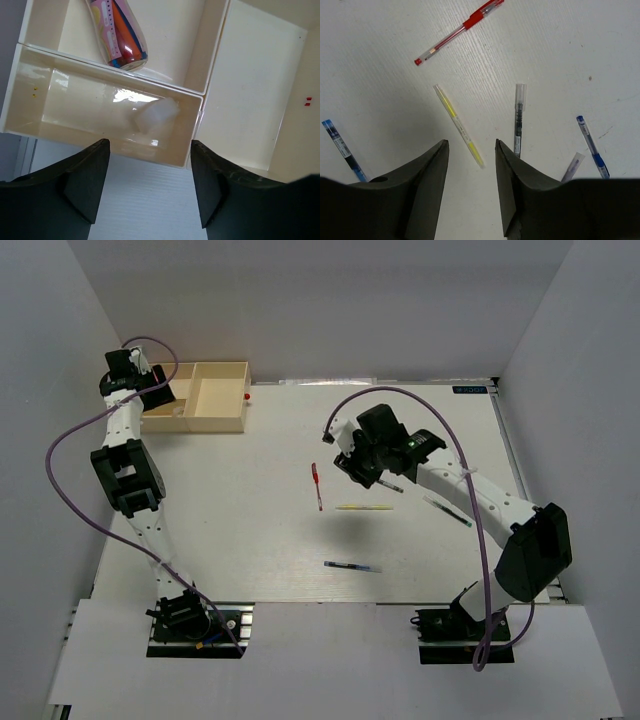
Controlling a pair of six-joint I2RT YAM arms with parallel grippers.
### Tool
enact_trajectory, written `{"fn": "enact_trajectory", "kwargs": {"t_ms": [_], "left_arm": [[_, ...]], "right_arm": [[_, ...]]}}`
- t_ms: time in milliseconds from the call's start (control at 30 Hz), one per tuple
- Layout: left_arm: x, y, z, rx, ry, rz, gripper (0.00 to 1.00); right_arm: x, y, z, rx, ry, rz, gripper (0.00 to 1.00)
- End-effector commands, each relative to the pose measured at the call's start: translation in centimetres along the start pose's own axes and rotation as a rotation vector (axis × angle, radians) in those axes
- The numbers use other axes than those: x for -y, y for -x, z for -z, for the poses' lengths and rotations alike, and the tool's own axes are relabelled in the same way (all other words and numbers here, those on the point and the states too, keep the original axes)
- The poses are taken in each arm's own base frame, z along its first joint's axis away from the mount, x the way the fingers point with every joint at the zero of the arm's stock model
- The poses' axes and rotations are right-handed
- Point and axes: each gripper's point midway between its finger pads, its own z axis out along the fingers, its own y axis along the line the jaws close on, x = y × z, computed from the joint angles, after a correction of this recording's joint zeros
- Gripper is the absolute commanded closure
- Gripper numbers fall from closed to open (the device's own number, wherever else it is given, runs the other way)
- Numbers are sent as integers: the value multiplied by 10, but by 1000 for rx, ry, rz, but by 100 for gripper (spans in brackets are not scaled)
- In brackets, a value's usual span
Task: Sort the stationery into containers
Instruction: Place the stationery in the storage box, then pick up the pen from the center of the board.
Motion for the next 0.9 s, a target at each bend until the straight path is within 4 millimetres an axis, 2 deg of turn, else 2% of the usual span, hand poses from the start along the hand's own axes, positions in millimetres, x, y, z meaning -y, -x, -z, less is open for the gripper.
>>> {"fn": "enact_trajectory", "kwargs": {"t_ms": [0, 100, 133, 167, 200, 233, 267, 300, 333, 367, 400, 467, 567, 633, 667, 700, 767, 867], "left_arm": [[12, 38, 41, 99, -29, -29, 25], [19, 38, 47, 92, -64, -53, 38], [24, 31, 48, 79, -98, -58, 40], [33, 39, 64, 108, -133, -79, 44], [47, 37, 70, 111, -180, -113, 45], [60, 17, 74, 76, -266, -141, 46], [79, 30, 101, 143, -322, -232, 46], [96, 25, 113, 155, -378, -275, 46], [110, 3, 118, 128, -452, -292, 45], [128, 5, 142, 160, -497, -353, 43], [137, -2, 150, 152, -532, -387, 42], [157, -28, 165, 92, -606, -452, 42], [168, -62, 184, 47, -658, -520, 42], [180, -76, 194, 58, -684, -570, 42], [181, -95, 194, 34, -695, -576, 41], [189, -98, 207, 55, -714, -599, 40], [195, -116, 211, 31, -746, -611, 39], [205, -126, 221, 24, -779, -604, 38]], "right_arm": [[3, 8, 6, 36, 9, -15, 52], [4, 6, 7, 32, 6, -17, 56], [4, 5, 7, 31, 5, -16, 57], [5, 2, 7, 28, 1, -18, 58], [3, -5, 5, 15, 8, -24, 63], [3, -10, 3, 7, 13, -31, 65], [0, -15, 2, -1, 27, -32, 67], [-7, -24, -3, -15, 57, -23, 69], [-8, -31, -6, -27, 68, -20, 70], [-10, -36, -9, -38, 81, -13, 71], [-14, -42, -14, -52, 102, -7, 71], [-20, -58, -22, -90, 140, 24, 71], [-22, -78, -35, -143, 160, 51, 70], [-20, -87, -42, -162, 160, 58, 70], [-16, -89, -45, -167, 158, 56, 70], [-17, -93, -49, -182, 170, 53, 70], [-15, -100, -56, -202, 191, 45, 70], [-17, -106, -66, -219, 219, 50, 70]]}}
